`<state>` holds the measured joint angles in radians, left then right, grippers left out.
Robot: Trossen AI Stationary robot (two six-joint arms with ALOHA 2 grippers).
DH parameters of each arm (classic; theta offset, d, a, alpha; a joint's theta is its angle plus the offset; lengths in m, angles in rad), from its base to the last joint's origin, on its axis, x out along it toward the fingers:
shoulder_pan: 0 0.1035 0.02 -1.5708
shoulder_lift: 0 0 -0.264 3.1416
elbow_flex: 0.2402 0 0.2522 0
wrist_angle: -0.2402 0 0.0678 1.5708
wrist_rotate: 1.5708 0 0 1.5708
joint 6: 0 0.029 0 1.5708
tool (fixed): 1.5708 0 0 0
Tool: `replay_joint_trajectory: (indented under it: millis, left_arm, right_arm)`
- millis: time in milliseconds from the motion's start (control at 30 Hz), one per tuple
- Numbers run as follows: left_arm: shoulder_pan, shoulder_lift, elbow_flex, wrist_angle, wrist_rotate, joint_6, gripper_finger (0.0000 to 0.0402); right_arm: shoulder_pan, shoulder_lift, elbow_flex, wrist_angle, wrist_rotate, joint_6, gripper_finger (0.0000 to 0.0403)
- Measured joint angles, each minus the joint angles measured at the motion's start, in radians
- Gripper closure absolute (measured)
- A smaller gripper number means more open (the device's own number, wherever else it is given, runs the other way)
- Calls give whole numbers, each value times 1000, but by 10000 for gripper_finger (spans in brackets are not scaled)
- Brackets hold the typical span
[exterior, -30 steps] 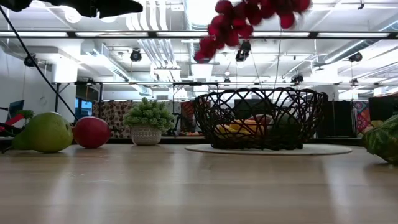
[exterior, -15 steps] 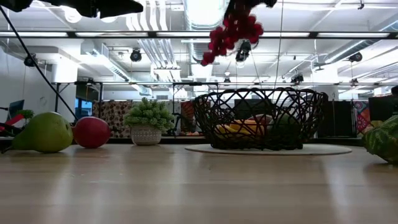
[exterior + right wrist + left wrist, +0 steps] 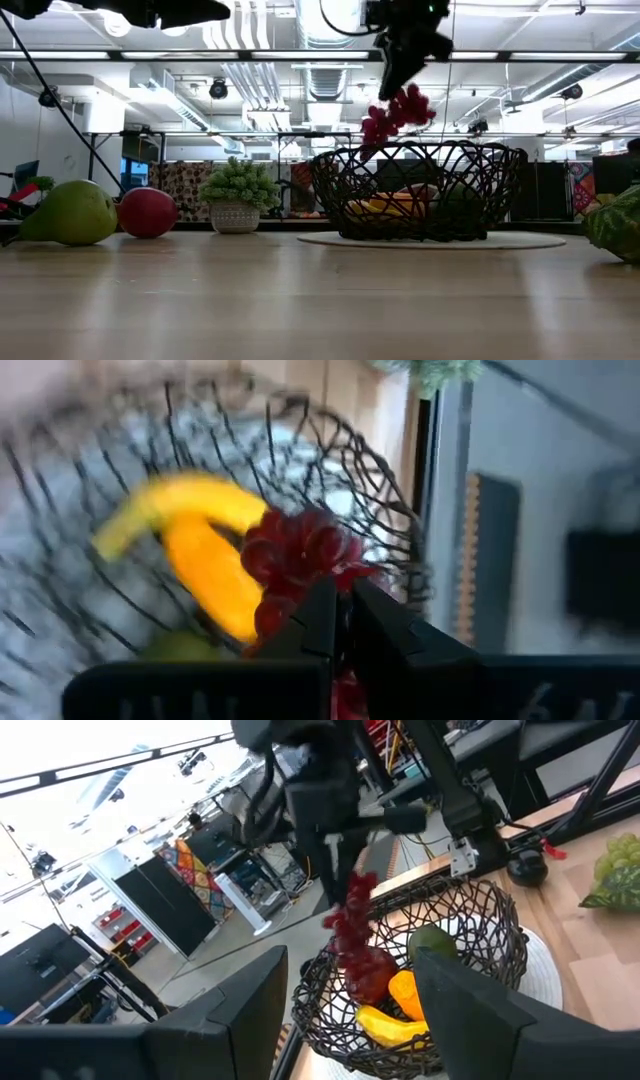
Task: Build produce basket
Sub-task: Put the red grapes into the black wire basket
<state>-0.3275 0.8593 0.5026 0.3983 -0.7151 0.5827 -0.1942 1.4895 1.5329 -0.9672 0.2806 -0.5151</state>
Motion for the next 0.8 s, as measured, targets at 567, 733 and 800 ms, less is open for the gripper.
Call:
replay_joint_trajectory:
  millis: [567, 733, 800]
  left_arm:
    - [0, -2, 1, 6, 0, 3, 200]
    - [0, -3, 1, 6, 0, 3, 200]
    - [0, -3, 1, 6, 0, 3, 200]
  right_arm:
    - [-141, 5, -186, 287, -167, -336, 390]
    - [-141, 7, -254, 380, -167, -359, 390]
    - [-141, 12, -270, 407, -152, -360, 390]
